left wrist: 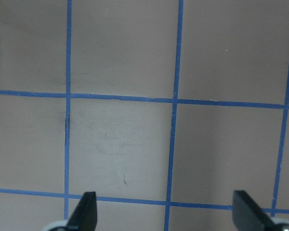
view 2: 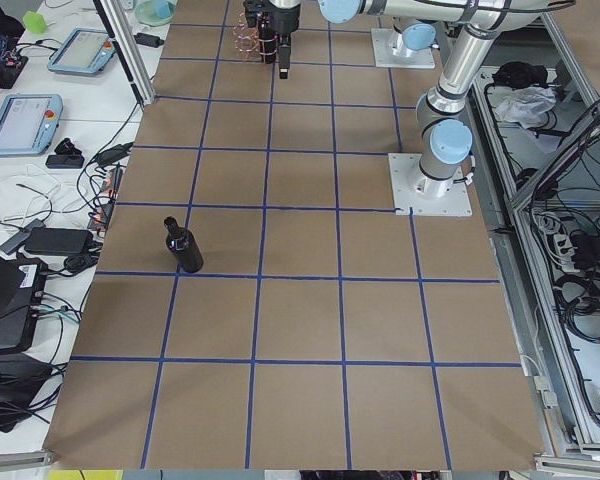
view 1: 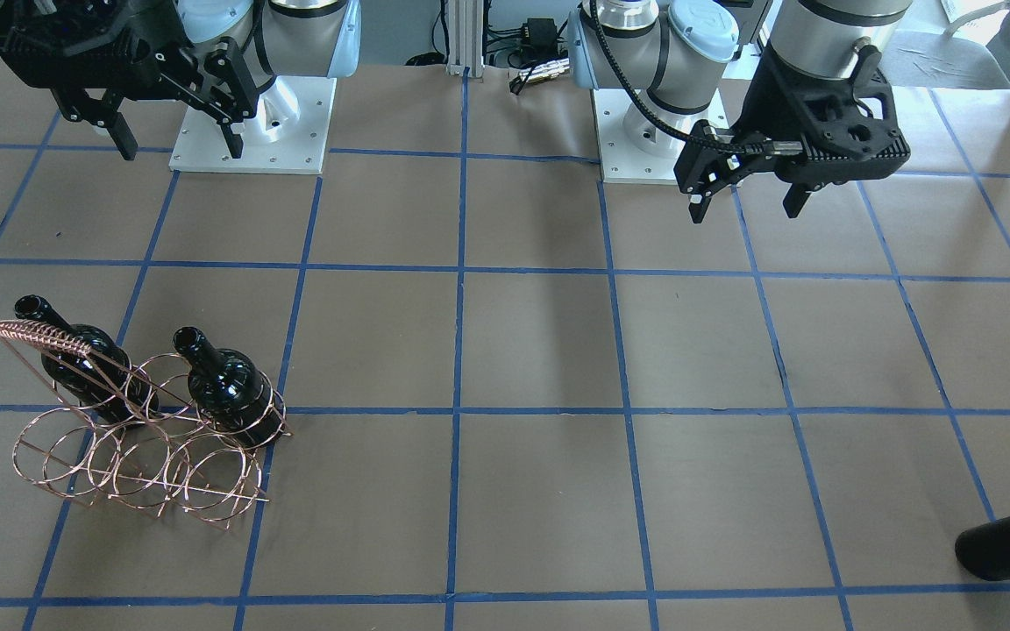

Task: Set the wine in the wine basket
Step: 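Close the left gripper on the dark wine bottle at the far edge, then lift the dark bottle with the left gripper, holding it neck-up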

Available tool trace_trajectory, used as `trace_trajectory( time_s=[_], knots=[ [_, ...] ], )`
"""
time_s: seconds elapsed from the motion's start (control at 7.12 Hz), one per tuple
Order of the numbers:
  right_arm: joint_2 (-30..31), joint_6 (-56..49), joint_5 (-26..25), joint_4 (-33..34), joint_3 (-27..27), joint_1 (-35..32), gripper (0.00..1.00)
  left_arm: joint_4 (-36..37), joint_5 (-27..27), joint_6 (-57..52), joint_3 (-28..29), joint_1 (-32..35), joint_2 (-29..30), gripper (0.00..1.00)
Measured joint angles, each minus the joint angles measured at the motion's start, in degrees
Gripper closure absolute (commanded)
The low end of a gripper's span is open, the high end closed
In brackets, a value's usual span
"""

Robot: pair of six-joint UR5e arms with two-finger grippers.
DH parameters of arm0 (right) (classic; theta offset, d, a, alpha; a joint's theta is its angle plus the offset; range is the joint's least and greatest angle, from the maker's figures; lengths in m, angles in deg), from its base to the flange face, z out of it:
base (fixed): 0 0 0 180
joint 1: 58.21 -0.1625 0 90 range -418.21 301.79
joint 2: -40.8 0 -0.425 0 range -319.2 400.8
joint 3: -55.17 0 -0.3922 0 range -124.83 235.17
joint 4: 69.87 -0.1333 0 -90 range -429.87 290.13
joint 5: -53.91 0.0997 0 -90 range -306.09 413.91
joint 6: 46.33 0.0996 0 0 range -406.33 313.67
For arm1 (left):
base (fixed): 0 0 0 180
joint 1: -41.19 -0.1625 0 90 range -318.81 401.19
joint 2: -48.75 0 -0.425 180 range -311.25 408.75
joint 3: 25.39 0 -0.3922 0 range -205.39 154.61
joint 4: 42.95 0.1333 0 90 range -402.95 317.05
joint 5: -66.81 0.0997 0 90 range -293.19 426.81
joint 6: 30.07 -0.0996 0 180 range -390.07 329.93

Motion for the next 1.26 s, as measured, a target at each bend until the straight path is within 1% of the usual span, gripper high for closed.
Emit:
trace_trajectory(
  time_s=[0.28, 0.56, 0.84, 1.26],
  knots=[
    [0.0, 0.0, 0.0, 0.0, 0.0, 0.0, 0.00, 0.0, 0.0, -0.2, 0.3, -1.8, 0.2, 0.00],
    [0.0, 0.0, 0.0, 0.0, -0.1, 0.0, 0.00, 1.1, -1.7, -2.4, 1.2, -7.0, 1.5, 0.00],
    [0.0, 0.0, 0.0, 0.0, -0.4, 0.0, 0.00, 2.1, -2.5, -12.5, 6.2, -15.2, 5.4, 0.00],
    [0.0, 0.0, 0.1, 0.0, -0.6, 0.0, 0.00, 5.8, -2.7, -26.5, 14.4, -26.2, 14.8, 0.00]
  ],
)
